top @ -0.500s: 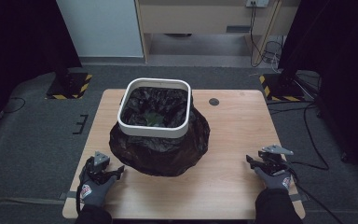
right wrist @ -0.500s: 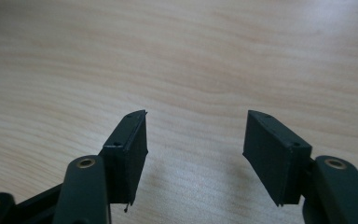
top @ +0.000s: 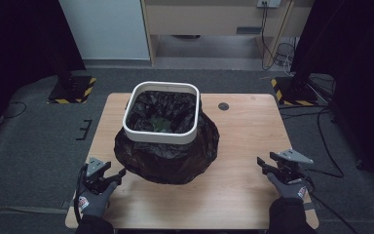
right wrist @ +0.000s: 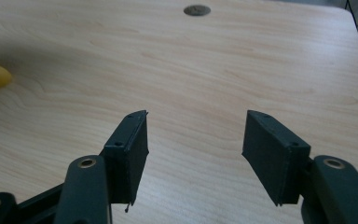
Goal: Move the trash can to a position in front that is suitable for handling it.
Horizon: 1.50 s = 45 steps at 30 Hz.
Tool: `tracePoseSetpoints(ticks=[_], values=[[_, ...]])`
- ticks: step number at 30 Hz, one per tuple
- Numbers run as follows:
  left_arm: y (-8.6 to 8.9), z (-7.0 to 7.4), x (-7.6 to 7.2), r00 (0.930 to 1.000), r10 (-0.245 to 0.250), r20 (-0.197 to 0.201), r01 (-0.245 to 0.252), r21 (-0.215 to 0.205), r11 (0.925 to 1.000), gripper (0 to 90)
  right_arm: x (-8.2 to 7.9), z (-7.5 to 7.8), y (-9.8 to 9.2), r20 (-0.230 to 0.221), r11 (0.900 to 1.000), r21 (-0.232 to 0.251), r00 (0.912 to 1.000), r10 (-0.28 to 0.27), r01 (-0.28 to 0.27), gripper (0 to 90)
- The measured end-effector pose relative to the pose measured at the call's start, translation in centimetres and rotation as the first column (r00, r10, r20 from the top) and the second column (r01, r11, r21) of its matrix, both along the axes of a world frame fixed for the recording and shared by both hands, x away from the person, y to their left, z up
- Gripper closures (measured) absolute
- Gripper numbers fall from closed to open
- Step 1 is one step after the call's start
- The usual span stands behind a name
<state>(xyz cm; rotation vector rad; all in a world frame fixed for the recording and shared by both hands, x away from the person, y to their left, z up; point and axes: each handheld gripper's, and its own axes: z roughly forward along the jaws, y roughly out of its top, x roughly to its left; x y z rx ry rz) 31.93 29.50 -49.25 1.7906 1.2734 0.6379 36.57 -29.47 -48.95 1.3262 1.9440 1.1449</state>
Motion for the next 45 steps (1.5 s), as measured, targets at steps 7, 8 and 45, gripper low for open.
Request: tracePoseSetpoints(ticks=[7,8,45], values=[[0.7,1.0,-0.7,0.9994,0.019,0.031,-0.019,-0.009,0.9998,31.8,0.1,1.5,0.3,0.042,1.0,-0.004,0.9989,0.023,-0.022,39.8],[0.7,1.2,-0.8,0.999,0.02,0.041,-0.02,0.0,0.9998,31.9,0.1,1.7,0.5,0.048,1.0,-0.001,0.9984,0.029,-0.029,39.8],[-2.7,5.5,-2.7,0.9807,-0.095,0.171,0.091,0.029,0.9954,35.3,-1.1,7.4,6.2,0.176,0.976,0.034,0.9628,0.205,-0.214,40.8]])
